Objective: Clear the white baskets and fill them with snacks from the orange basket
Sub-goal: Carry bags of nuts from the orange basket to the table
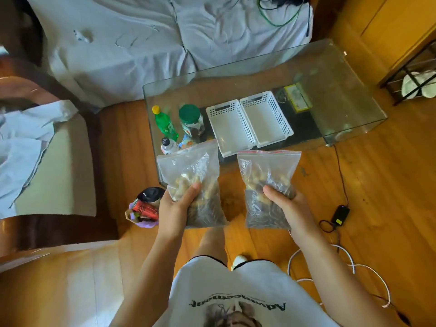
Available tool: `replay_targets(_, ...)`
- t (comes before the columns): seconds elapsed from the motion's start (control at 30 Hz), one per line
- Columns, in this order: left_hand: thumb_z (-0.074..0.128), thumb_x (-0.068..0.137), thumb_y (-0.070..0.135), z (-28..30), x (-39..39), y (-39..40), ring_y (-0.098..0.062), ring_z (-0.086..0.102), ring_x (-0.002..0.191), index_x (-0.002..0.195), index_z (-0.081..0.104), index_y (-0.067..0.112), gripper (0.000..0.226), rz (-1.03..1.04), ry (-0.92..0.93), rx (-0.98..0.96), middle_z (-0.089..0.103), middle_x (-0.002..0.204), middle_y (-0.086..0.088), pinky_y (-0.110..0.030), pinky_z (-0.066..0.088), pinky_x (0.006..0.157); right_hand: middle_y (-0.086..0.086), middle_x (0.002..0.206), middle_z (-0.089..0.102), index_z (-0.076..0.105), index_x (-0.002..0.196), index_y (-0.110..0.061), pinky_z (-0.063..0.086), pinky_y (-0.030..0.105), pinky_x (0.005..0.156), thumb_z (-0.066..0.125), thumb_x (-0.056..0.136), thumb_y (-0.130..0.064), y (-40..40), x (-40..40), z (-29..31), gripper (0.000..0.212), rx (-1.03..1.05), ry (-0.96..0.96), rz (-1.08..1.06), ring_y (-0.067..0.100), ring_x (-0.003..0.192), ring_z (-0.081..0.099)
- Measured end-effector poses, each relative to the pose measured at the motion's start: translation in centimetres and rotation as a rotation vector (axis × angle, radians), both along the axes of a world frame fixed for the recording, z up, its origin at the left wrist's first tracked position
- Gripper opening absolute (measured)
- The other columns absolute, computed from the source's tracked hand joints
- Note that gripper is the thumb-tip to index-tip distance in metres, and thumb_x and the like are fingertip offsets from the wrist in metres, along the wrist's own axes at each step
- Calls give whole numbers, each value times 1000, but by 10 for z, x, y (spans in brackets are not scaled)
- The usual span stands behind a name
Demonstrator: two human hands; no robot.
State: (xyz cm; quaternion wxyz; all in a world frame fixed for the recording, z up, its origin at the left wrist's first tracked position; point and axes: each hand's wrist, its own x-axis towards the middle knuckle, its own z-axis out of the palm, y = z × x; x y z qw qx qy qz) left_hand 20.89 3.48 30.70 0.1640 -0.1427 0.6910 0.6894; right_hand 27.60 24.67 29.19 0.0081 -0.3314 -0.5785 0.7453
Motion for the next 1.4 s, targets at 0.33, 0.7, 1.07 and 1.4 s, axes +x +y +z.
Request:
replay_targets(0.33,70,65,47,-6,-181,46,-7,71,83,93,65,32,31,-1,-4,33,75,88,12,-18,55,69,-18,81,73,66,89,-30,50,10,58,72,71,-30,45,-178,1,19,61,-35,0,-1,80,69)
replay_targets(0.7,66,74,44,-16,-363,58,-13,70,85,101,58,31,31,53,-49,12,70,96,6,-19,55,60,-22,81,72,62,91,-33,50,18,66,71,70,-34,68,-360,-23,23,100,-91,58,3,84,67)
replay_targets(1.07,69,78,31,-178,-510,99,-1,69,64,95,62,25,20,152,-197,4,74,74,9,-13,49,47,-3,98,71,62,109,-21,54,18,65,72,76,-23,89,-555,-177,35,123,-133,141,12,88,69)
replay_targets(1.4,64,84,38,-328,-582,107,-17,64,87,96,57,28,17,79,-400,-91,66,92,2,-32,53,80,-15,79,66,59,85,-29,43,5,40,73,77,-24,104,-632,-321,18,83,-302,298,-11,57,63)
